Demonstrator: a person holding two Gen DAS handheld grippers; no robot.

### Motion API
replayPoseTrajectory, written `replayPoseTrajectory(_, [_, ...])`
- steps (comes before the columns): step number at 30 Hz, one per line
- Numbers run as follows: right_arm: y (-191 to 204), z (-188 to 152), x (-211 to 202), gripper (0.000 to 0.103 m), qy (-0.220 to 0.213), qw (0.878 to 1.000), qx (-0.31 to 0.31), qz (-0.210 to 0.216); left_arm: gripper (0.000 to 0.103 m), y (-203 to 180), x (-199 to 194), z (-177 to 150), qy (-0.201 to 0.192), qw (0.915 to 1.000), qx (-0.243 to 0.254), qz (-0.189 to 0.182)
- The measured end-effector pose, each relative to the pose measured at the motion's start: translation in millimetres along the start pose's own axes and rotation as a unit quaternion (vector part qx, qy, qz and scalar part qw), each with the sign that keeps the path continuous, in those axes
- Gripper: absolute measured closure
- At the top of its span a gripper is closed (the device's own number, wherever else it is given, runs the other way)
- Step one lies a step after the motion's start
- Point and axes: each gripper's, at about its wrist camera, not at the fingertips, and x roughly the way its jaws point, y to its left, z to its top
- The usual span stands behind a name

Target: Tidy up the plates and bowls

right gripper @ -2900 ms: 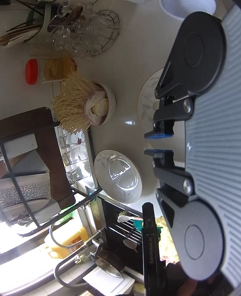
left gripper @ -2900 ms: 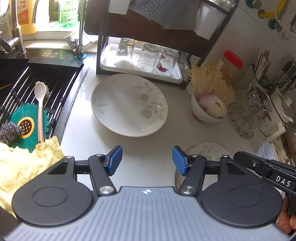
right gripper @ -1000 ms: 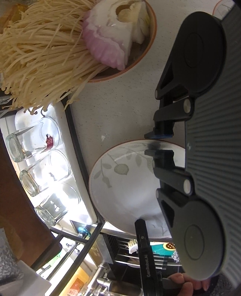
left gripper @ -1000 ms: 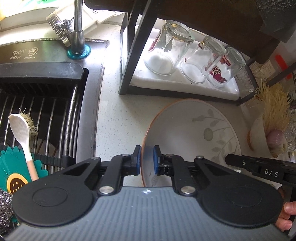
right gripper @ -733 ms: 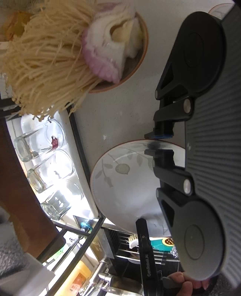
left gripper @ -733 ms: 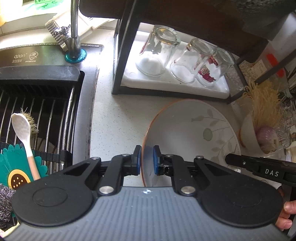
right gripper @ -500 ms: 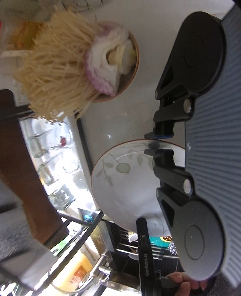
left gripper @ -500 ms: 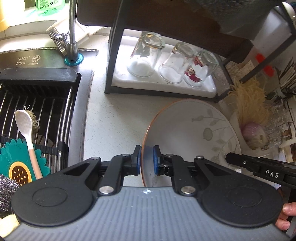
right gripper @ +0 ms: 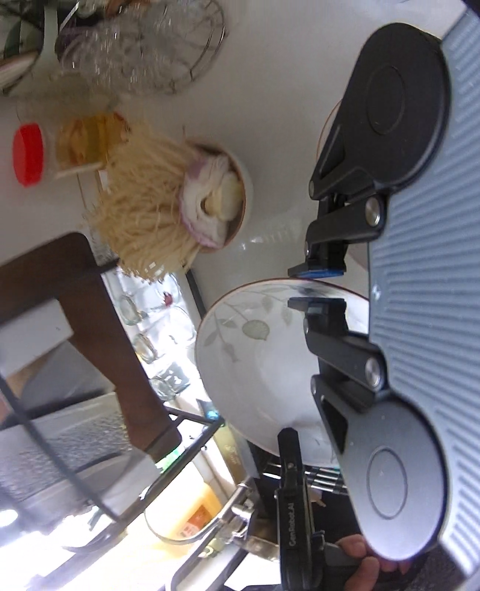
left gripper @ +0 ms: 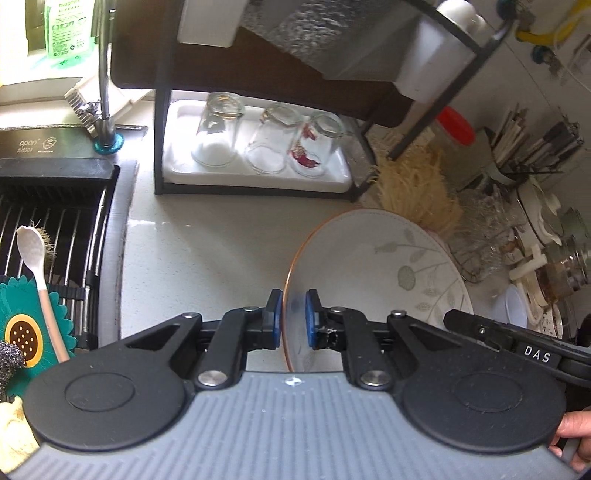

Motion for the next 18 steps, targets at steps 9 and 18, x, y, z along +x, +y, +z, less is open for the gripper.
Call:
replayPoseTrajectory(9, [-32.9,-13.8,-36.7,0.09,-0.016,1.0,-0.005,0.001,0.088,-45.9,-2.5,-32.0,-0.008,0.9999,0.01,-0.004])
replayPoseTrajectory(18, [-71.9,-24.8,-49.0,0.09,-0.006,1.0,-0.027,-0.002,0.088,-80.0,21.6,-70.0,0.004,0.9999,-0.009,0.007])
